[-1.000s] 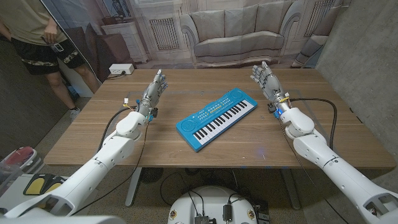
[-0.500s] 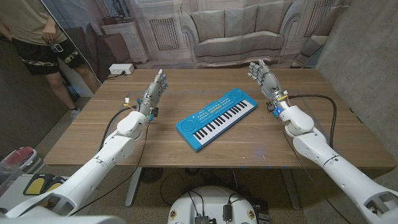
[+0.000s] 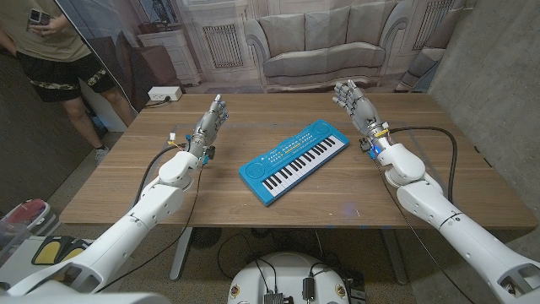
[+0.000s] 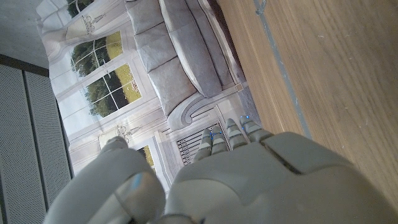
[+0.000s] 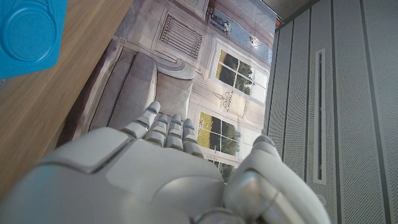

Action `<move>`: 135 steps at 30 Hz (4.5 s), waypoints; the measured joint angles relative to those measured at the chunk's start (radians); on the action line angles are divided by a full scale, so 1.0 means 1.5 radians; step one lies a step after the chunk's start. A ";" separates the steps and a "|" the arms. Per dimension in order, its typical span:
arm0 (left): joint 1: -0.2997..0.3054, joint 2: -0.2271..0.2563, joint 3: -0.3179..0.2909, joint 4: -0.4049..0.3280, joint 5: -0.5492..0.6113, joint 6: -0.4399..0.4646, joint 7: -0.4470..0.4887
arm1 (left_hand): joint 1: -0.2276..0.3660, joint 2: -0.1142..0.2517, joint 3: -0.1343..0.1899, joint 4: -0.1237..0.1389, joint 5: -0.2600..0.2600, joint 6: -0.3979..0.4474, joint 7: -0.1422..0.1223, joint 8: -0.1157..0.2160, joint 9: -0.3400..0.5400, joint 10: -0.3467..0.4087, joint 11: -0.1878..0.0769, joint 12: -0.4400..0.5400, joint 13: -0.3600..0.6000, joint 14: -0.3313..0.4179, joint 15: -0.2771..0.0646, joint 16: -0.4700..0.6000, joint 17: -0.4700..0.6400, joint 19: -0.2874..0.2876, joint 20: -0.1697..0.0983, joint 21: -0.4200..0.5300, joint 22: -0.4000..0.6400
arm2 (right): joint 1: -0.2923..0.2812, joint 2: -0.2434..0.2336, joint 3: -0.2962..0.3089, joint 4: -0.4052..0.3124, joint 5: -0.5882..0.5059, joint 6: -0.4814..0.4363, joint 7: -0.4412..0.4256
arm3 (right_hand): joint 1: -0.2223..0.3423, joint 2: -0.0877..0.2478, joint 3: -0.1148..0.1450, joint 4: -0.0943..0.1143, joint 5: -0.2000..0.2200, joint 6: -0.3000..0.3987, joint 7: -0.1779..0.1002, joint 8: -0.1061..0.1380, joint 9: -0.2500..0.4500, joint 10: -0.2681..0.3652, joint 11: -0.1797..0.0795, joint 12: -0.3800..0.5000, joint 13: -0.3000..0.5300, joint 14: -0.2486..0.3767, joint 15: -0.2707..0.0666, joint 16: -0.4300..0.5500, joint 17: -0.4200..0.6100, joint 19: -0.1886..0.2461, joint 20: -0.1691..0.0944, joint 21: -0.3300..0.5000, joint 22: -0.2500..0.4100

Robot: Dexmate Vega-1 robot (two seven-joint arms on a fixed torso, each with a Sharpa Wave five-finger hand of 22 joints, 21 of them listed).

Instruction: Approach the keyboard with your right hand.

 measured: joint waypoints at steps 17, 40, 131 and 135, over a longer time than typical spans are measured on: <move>0.017 0.009 -0.006 -0.023 0.003 -0.001 0.011 | 0.002 0.002 0.000 0.000 -0.003 0.004 -0.004 0.000 0.000 0.000 0.000 0.000 0.000 0.000 0.000 0.000 0.000 0.000 0.000 0.000 0.003 | -0.016 -0.009 -0.001 -0.037 -0.046 0.006 -0.028 | 0.002 0.002 0.000 -0.006 0.000 0.003 -0.003 0.000 0.000 0.004 0.001 0.000 0.000 0.000 0.000 0.000 0.000 0.000 0.000 -0.007 0.000; 0.028 0.014 -0.010 -0.037 0.006 -0.001 0.016 | 0.012 0.001 -0.002 -0.002 -0.003 0.006 -0.001 0.000 0.000 0.004 0.004 0.000 0.000 0.000 0.000 0.000 0.000 0.000 0.000 0.000 0.003 | -0.023 -0.017 0.000 -0.065 -0.104 0.013 -0.056 | 0.004 0.004 0.002 -0.008 0.000 0.005 -0.005 0.000 0.000 0.012 -0.002 0.000 0.000 0.005 -0.005 0.000 0.000 0.002 -0.002 -0.009 0.000; 0.029 0.015 -0.013 -0.033 0.007 -0.006 0.013 | 0.017 0.012 -0.009 -0.005 -0.010 0.010 -0.005 -0.007 0.000 0.008 -0.001 -0.002 0.000 0.002 -0.002 0.000 0.000 0.000 0.000 0.000 0.003 | -0.001 -0.029 -0.039 -0.099 -0.394 0.000 -0.173 | 0.014 0.007 0.000 -0.020 0.000 0.024 -0.017 0.000 0.000 0.030 -0.011 0.000 0.000 0.018 -0.011 -0.004 0.000 0.010 -0.001 -0.028 0.000; 0.028 0.015 -0.011 -0.033 0.007 -0.006 0.013 | 0.017 0.012 -0.009 -0.005 -0.010 0.012 -0.008 -0.007 0.000 0.008 -0.001 -0.002 0.000 0.002 -0.002 -0.003 0.000 0.000 0.000 0.000 0.003 | -0.003 -0.030 -0.039 -0.101 -0.403 -0.002 -0.176 | 0.016 0.009 0.000 -0.020 0.000 0.024 -0.017 0.000 0.000 0.035 -0.011 0.000 0.000 0.018 -0.011 -0.004 0.000 0.010 -0.001 -0.028 0.000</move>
